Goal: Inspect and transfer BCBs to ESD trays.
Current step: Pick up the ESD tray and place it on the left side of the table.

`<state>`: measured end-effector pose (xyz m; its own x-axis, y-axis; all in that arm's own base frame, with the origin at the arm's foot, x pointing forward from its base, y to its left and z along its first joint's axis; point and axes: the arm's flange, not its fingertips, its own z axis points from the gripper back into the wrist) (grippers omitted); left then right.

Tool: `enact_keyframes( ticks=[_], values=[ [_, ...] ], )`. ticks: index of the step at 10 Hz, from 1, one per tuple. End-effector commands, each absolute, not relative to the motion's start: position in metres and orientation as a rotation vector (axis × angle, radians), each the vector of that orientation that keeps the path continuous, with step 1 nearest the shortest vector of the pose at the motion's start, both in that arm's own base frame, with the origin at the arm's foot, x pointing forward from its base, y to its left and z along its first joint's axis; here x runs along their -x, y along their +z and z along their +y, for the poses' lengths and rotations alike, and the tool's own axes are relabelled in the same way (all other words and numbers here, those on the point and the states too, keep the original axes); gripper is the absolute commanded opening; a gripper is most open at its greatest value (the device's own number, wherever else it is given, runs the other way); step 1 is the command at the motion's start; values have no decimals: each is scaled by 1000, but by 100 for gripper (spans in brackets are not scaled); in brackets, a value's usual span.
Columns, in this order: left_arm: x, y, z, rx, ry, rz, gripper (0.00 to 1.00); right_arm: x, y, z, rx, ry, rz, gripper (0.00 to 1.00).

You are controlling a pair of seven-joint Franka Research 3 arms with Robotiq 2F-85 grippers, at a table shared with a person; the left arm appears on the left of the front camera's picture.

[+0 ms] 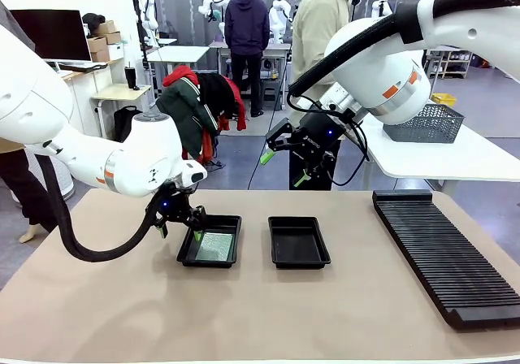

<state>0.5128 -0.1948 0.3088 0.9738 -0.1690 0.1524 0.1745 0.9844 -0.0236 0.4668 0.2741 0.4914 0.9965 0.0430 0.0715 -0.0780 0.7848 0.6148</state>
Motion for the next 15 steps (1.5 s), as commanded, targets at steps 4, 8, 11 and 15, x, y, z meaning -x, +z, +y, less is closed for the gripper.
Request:
enact_keyframes(
  ticks=[4, 8, 11, 15],
  values=[
    [-512, 298, -199, 22, -100, -191, 82, -469, 492, 277, -639, 43, -64, 100],
    [-510, 295, -205, -9, -101, -206, 69, -469, 492, 277, -639, 43, -64, 100],
    [-510, 296, -208, -21, -96, -213, 59, -469, 492, 277, -639, 43, -64, 100],
    [-509, 295, -211, -33, -88, -210, 46, -469, 492, 277, -639, 43, -64, 100]
  ],
)
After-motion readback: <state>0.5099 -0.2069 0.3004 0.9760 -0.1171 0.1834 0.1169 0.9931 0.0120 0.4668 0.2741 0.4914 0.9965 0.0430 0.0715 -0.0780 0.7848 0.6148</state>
